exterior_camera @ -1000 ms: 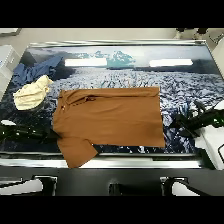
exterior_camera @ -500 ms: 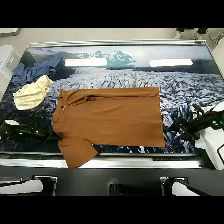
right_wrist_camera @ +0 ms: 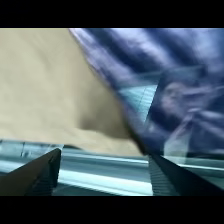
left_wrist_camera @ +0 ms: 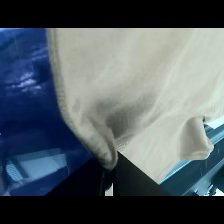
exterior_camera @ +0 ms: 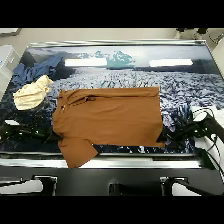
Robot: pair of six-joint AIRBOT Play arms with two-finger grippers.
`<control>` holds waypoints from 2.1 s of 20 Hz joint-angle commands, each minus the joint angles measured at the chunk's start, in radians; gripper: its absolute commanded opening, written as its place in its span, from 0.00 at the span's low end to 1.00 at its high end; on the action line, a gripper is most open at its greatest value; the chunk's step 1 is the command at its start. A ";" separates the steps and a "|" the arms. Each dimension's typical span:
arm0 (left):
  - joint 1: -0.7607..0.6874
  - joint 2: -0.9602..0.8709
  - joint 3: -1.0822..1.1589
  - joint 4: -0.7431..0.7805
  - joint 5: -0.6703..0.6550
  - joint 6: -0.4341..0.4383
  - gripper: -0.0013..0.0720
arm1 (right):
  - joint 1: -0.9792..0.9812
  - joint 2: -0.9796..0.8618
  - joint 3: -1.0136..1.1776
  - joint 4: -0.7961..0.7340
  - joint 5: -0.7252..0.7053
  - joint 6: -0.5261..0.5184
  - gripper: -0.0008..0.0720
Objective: Fold the clothes and pants, and hang the long-sleeved shirts on hangers.
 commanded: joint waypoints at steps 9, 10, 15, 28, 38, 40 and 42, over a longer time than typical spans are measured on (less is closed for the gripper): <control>0.000 0.026 0.056 -0.005 -0.060 0.000 0.05 | 0.059 0.010 0.068 0.010 -0.038 0.010 0.06; 0.000 0.061 0.098 -0.018 -0.066 -0.005 0.05 | 0.056 0.034 0.123 0.010 -0.035 0.006 0.06; -0.001 0.336 0.551 -0.077 0.034 -0.144 0.05 | 0.056 0.150 0.703 -0.044 -0.045 -0.081 0.06; 0.000 0.840 1.369 0.178 0.211 -0.344 0.05 | 0.056 0.564 1.385 -0.255 -0.120 0.020 0.06; -0.001 0.694 1.295 0.156 -0.179 -0.458 0.05 | 0.056 0.483 1.363 -0.266 0.114 0.124 0.06; -0.031 0.641 1.089 0.075 -0.240 -0.461 0.05 | 0.056 0.363 1.229 -0.190 0.329 0.148 0.06; -0.120 0.603 0.800 0.105 -0.154 -0.430 0.05 | 0.103 0.248 0.984 -0.176 0.418 0.136 0.06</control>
